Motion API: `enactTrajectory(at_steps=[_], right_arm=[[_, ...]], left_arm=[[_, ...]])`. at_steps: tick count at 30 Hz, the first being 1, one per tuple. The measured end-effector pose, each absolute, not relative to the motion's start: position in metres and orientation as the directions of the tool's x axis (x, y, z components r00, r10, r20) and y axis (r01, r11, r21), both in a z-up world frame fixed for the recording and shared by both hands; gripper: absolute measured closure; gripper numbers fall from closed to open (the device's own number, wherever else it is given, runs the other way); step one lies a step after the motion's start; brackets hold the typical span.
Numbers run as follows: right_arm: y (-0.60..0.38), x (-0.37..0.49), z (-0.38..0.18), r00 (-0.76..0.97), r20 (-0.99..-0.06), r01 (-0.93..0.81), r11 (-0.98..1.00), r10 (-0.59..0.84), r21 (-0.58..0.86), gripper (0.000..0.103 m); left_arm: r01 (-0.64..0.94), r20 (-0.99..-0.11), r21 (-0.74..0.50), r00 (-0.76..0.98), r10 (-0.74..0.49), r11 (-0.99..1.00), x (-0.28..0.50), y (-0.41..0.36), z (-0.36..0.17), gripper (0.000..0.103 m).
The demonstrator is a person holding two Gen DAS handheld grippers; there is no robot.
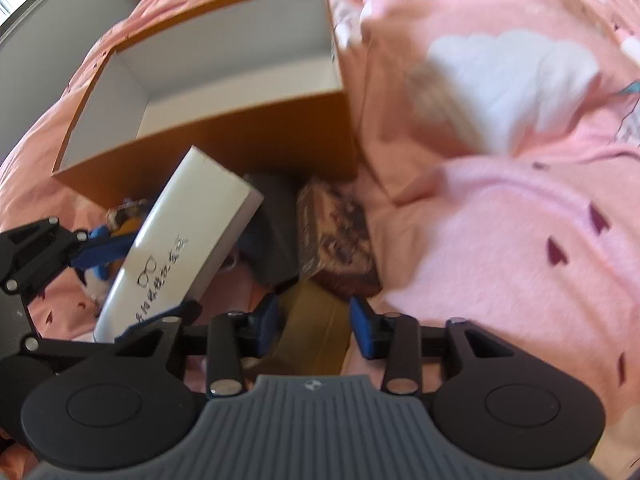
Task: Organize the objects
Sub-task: 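Lift the white glasses case with the left tool while the right tool grasps the small brown box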
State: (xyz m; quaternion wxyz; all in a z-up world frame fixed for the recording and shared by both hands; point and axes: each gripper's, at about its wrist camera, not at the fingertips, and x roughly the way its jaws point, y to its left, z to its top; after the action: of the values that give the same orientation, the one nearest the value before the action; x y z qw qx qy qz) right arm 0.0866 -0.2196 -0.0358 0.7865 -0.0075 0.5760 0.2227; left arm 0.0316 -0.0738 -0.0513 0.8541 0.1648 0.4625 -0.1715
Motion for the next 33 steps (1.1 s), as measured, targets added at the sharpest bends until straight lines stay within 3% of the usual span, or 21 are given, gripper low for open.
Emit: enactTrajectory(at_steps=[10,17,26,33], right_arm=[[-0.217,0.102,-0.066,0.081,-0.938,-0.305,0.905,0.336,0.297,0.038],[-0.209,0.108,-0.068,-0.008,-0.946,-0.342,0.888,0.325,0.308,0.045],[-0.207,0.097,-0.031,0.032,-0.923,-0.386,0.856,0.384,0.343,0.048],[-0.203,0.096,0.011,0.156,-0.894,-0.452,0.835,0.420,0.313,0.048]], left_arm=[[0.429,-0.825,0.134,0.548,-0.140,0.893,0.013,-0.072,-0.021,0.033],[0.414,-0.806,0.131,0.573,-0.146,0.901,0.011,-0.065,-0.012,0.033],[0.390,-0.787,0.121,0.597,-0.151,0.913,0.016,-0.057,0.006,0.033],[0.345,-0.758,0.099,0.634,-0.154,0.933,0.025,-0.045,0.028,0.033]])
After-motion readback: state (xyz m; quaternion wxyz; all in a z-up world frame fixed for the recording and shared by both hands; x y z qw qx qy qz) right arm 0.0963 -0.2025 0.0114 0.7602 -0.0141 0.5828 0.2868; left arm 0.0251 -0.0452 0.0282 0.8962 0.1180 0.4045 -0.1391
